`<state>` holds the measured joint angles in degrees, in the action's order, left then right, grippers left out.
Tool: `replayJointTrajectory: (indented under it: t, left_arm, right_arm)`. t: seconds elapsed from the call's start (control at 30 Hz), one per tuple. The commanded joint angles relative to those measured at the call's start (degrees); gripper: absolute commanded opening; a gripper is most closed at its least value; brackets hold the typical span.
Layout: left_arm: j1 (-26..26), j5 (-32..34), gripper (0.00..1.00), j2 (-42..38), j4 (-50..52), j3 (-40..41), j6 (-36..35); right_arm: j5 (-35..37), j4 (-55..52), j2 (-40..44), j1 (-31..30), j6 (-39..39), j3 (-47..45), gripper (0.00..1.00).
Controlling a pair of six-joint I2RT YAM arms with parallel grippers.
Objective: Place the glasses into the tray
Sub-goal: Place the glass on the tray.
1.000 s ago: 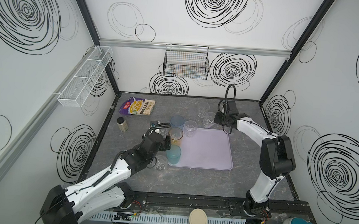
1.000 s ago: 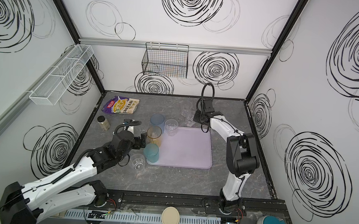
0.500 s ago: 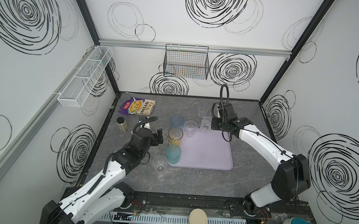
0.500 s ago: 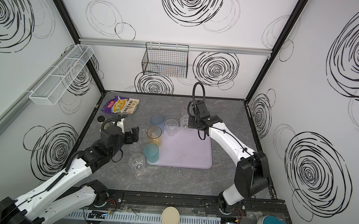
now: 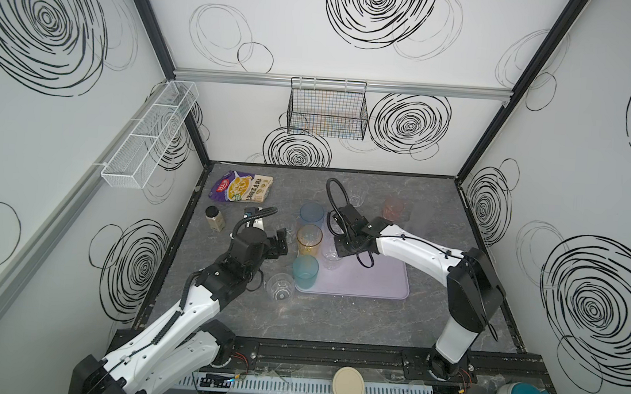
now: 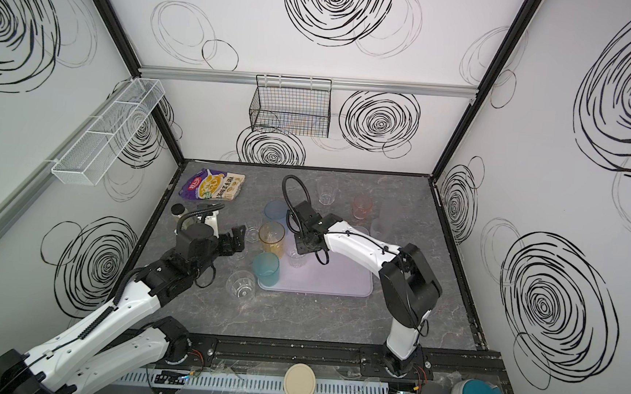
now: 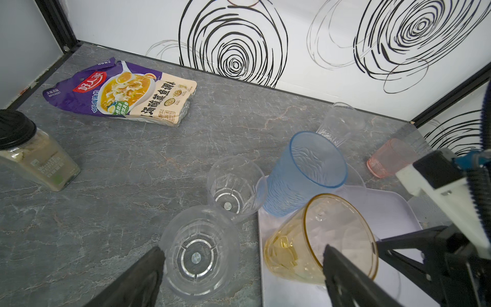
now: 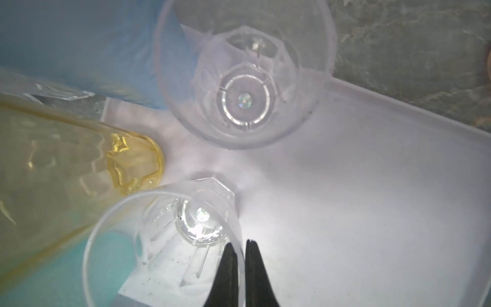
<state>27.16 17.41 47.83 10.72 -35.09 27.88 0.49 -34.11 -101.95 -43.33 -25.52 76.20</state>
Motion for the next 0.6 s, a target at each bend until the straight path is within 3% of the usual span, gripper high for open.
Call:
replayJointTrajectory:
  t: [0.0, 0.33, 0.43, 0.57]
  left_arm:
    - [-1.2, -1.1, 0.96, -1.6, 0.3, 0.6, 0.8]
    - [-1.8, -1.3, 0.96, -0.1, -0.9, 0.2, 1.0]
    - [-3.4, -3.7, 0.96, 0.6, -0.3, 1.0, 4.4]
    - [-3.7, -8.9, 0.96, 1.2, -2.4, 2.4, 1.4]
  right_arm:
    - [0.7, -0.4, -1.2, -0.3, -0.7, 2.4, 0.02]
    - [1.3, -2.9, -1.0, 3.0, 2.5, 3.0, 0.02]
    - [0.4, -3.1, -1.4, 3.7, 3.4, 3.4, 0.02]
    - [-0.5, -1.6, -2.6, 4.0, 3.3, 3.6, 0.02]
